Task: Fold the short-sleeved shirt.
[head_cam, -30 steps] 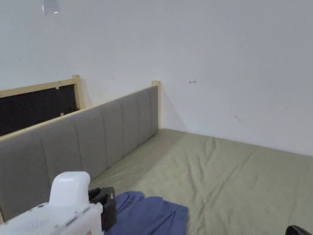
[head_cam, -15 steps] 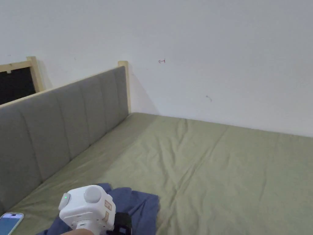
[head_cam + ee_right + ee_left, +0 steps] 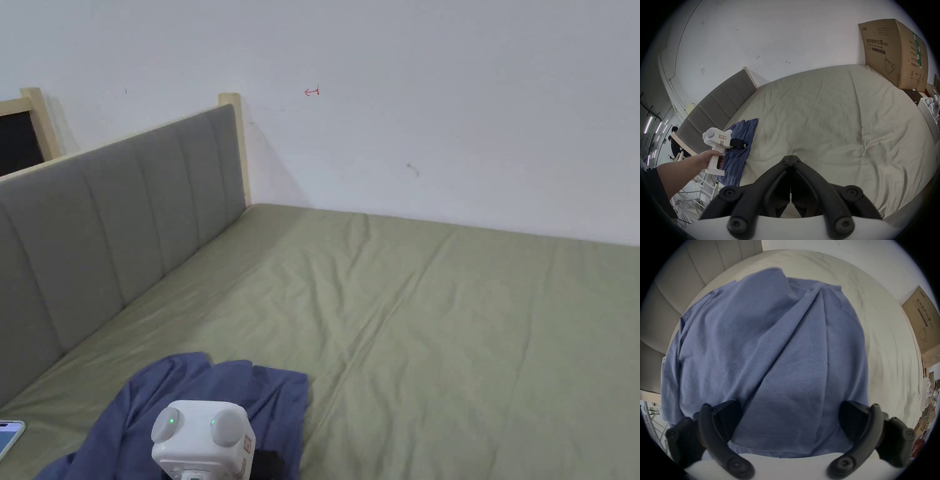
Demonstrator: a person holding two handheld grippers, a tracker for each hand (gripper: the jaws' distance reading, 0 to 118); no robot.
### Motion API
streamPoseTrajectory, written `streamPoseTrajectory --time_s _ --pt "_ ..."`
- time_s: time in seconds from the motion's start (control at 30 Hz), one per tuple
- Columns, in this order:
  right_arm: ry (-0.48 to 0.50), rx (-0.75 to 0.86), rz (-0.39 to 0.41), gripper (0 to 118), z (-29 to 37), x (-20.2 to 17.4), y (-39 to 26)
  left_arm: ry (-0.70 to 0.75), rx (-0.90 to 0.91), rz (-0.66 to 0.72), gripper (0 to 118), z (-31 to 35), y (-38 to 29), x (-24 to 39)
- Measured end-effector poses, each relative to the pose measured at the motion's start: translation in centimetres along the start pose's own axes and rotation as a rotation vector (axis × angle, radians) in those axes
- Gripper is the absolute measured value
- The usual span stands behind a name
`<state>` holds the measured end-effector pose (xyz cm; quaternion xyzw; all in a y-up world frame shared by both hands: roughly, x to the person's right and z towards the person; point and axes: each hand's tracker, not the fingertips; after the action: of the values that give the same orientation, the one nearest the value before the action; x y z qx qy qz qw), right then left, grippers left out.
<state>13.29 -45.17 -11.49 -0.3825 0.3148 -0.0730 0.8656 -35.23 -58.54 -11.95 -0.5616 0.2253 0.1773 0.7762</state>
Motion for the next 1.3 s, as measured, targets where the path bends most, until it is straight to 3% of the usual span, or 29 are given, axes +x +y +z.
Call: streamPoseTrajectory --time_s 0.07,0.1,0.17,0.27,0.37,0.4,0.6,0.63,0.73,0.83,1.0,1.17,1.3 --pt "0.007 -0.002 0.0 0 0.5 -0.1 0.0 0.004 0.088 -0.017 102 1.3 -1.1 0.3" --pt "0.008 0.002 0.004 0 0.9 -0.1 -0.1 0.009 0.13 -0.021 85 2.2 -1.7 0.5" --pt "0.002 0.015 0.014 0 1.6 0.1 -0.1 0.037 0.196 -0.014 10 4.9 -3.0 1.0" --pt "-0.012 0.027 0.011 0 2.7 0.4 0.1 -0.074 0.194 0.019 8 3.4 -0.8 -3.3" --pt "-0.019 0.033 -0.004 0 3.8 0.9 0.3 -0.079 0.236 0.006 8 5.5 2.1 -7.3" --pt "-0.02 0.041 -0.008 0 4.4 1.0 0.3 -0.052 0.268 -0.01 8 9.4 -0.8 -4.7" --pt "-0.028 0.113 -0.006 0 7.4 1.6 0.7 -0.043 0.508 -0.04 8 22.2 0.5 -6.2" --pt "-0.028 0.124 -0.013 0 7.9 1.8 0.7 -0.097 0.566 -0.034 8 25.1 0.3 -5.7" --pt "-0.028 0.152 -0.034 0 9.0 2.5 0.8 -0.208 0.706 -0.067 8 32.4 -0.5 -2.6" --pt "-0.034 0.173 -0.047 0 10.2 2.9 0.9 -0.288 0.801 -0.185 8 38.3 -1.2 1.9" --pt "-0.049 0.218 -0.06 0 12.3 4.0 0.9 -0.453 0.901 -0.363 8 44.0 -2.2 10.2" --pt "-0.086 0.249 -0.1 0 13.8 6.1 0.6 -0.627 0.831 -0.472 8 43.0 -2.2 19.9" --pt "-0.128 0.247 -0.134 0 14.4 8.1 0.0 -0.706 0.685 -0.493 8 35.9 -1.7 27.1"
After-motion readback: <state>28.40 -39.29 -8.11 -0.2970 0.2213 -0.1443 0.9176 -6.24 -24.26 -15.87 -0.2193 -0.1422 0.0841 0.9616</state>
